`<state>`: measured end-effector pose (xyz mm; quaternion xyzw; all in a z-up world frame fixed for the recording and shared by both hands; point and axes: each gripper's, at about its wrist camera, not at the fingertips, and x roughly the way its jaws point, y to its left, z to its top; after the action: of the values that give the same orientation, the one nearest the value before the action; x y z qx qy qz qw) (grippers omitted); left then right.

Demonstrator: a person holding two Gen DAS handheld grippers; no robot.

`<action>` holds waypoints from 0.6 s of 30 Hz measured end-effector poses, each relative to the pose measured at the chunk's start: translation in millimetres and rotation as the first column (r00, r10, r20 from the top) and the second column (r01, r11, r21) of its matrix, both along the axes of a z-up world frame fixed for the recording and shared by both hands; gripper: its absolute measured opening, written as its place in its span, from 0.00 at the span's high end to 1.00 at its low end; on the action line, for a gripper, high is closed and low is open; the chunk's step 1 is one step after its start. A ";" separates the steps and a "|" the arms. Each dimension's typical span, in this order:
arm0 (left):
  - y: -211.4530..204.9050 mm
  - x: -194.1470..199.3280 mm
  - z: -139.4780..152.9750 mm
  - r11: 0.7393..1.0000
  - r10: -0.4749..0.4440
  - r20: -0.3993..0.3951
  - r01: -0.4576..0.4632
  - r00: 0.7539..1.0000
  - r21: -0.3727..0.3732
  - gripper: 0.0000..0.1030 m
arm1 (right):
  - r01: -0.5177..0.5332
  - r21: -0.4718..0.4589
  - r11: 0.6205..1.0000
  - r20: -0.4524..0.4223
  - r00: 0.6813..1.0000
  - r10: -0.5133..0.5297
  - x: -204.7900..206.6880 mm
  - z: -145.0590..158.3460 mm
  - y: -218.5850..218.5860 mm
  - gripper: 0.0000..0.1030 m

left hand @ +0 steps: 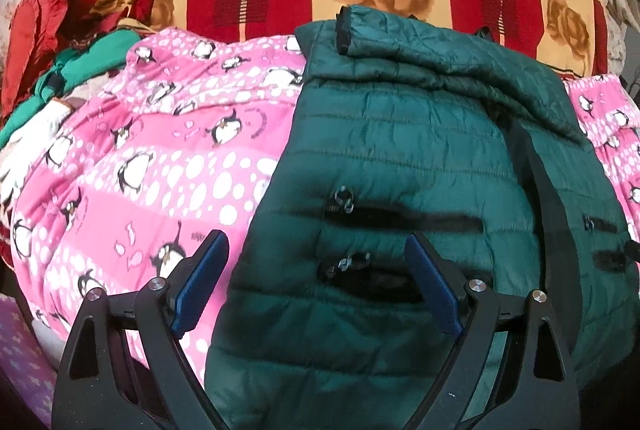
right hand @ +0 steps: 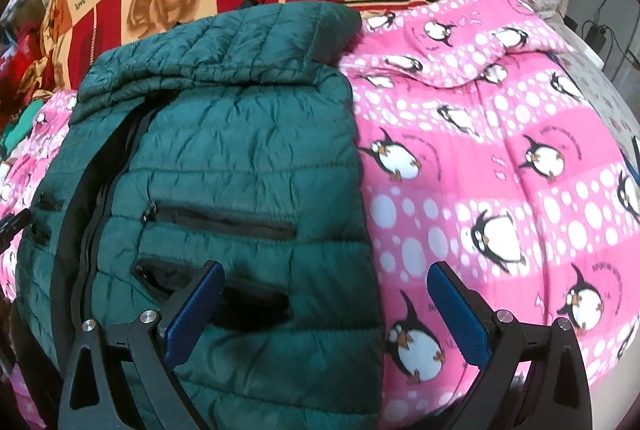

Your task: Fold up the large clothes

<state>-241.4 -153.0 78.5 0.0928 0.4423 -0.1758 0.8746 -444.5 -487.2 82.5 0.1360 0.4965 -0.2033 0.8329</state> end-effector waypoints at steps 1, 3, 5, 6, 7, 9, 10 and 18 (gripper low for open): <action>2.3 -1.0 -0.3 1.000 0.000 -0.003 0.000 1.000 -0.001 0.13 | 0.000 0.002 1.000 -0.003 1.000 0.000 -2.0 -1.1 0.2 0.02; 8.9 -3.1 -1.6 1.000 0.002 -0.019 -0.002 1.000 -0.007 0.13 | 0.003 0.005 1.000 -0.007 1.000 -0.003 -5.6 -2.6 0.0 0.02; 14.8 -4.5 -2.3 1.000 0.006 -0.031 -0.007 0.999 -0.016 0.13 | 0.006 0.002 1.000 -0.009 1.000 -0.006 -9.3 -2.7 0.4 0.02; 17.9 -4.8 -2.4 1.000 0.010 -0.037 -0.010 0.999 -0.022 0.13 | 0.007 0.000 1.000 -0.009 1.000 -0.007 -10.6 -2.6 0.9 0.02; 20.8 -5.1 -2.4 1.000 0.012 -0.042 -0.013 0.999 -0.027 0.13 | 0.007 0.001 1.000 -0.010 1.000 -0.007 -12.1 -2.7 1.5 0.02; 26.7 -5.1 -3.3 0.999 0.017 -0.054 -0.019 0.998 -0.036 0.13 | 0.006 0.003 1.000 -0.012 1.000 -0.006 -14.6 -3.2 2.8 0.02; 28.4 -5.0 -4.1 0.999 0.017 -0.060 -0.020 0.998 -0.037 0.13 | 0.005 0.003 1.000 -0.014 1.000 -0.005 -15.5 -3.2 3.6 0.03; 45.7 -7.5 -12.5 0.999 0.022 -0.124 -0.028 0.992 -0.046 0.13 | 0.003 -0.002 1.000 -0.029 1.000 -0.003 -26.5 -2.4 6.4 0.03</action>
<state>-248.9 -107.3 66.0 0.0552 0.4922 -0.1805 0.8498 -470.9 -480.8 80.1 0.1332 0.5081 -0.2070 0.8254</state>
